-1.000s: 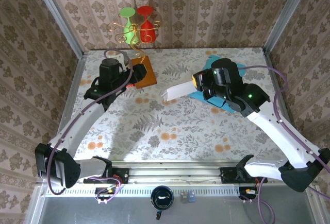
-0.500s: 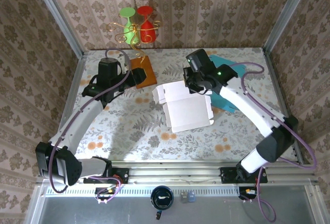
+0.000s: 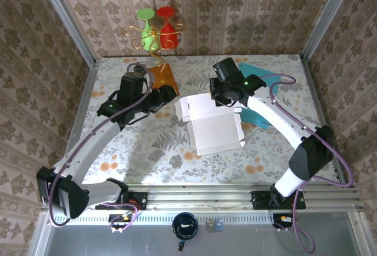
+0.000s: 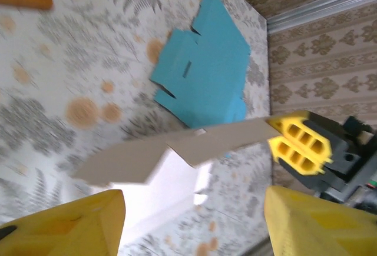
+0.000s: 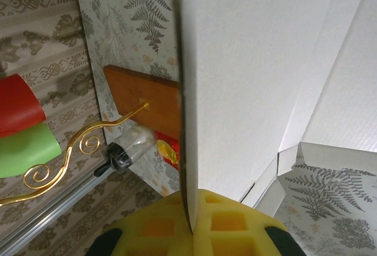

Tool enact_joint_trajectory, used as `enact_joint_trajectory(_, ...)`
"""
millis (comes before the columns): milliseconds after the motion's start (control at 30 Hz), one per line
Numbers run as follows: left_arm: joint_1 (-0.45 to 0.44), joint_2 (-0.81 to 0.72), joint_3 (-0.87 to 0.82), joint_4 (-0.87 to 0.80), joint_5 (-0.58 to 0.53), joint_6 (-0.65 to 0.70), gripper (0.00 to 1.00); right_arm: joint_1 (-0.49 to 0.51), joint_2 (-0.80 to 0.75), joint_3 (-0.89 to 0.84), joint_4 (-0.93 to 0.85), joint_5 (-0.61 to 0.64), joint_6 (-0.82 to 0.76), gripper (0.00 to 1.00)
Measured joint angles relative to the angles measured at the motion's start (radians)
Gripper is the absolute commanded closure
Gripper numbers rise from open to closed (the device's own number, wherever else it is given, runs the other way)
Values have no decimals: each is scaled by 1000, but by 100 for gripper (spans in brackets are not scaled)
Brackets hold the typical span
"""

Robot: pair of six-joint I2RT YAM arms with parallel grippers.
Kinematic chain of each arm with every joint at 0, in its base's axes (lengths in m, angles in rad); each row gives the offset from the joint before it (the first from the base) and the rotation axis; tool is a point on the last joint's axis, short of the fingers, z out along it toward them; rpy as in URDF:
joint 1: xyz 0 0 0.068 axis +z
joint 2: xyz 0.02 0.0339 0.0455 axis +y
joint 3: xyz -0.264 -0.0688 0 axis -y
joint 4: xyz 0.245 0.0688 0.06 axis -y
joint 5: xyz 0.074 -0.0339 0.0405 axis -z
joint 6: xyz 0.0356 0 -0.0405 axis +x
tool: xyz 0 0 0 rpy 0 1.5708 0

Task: Fold the paper box

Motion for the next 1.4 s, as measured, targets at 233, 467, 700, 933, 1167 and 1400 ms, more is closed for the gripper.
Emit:
enact_joint_trajectory(233,-130,-30,-39,104,-126,-428,32,-23,0,-33,35,-9,0,100)
enact_joint_trajectory(467,-155,58,-72,258,-175,-628,32,-24,-1,-35,59,-23,0,100)
enact_joint_trajectory(700,-126,100,-73,270,-192,-620,34,-26,-14,-53,65,-31,0,100)
enact_joint_trajectory(933,-64,101,-100,296,-183,-569,42,-29,-23,-69,84,-45,0,100)
enact_joint_trajectory(1167,-45,103,-117,306,-164,-506,61,-33,-23,-69,96,-46,0,100)
enact_joint_trajectory(1400,-43,114,-117,306,-111,-436,68,-40,-23,-69,111,-47,1,100)
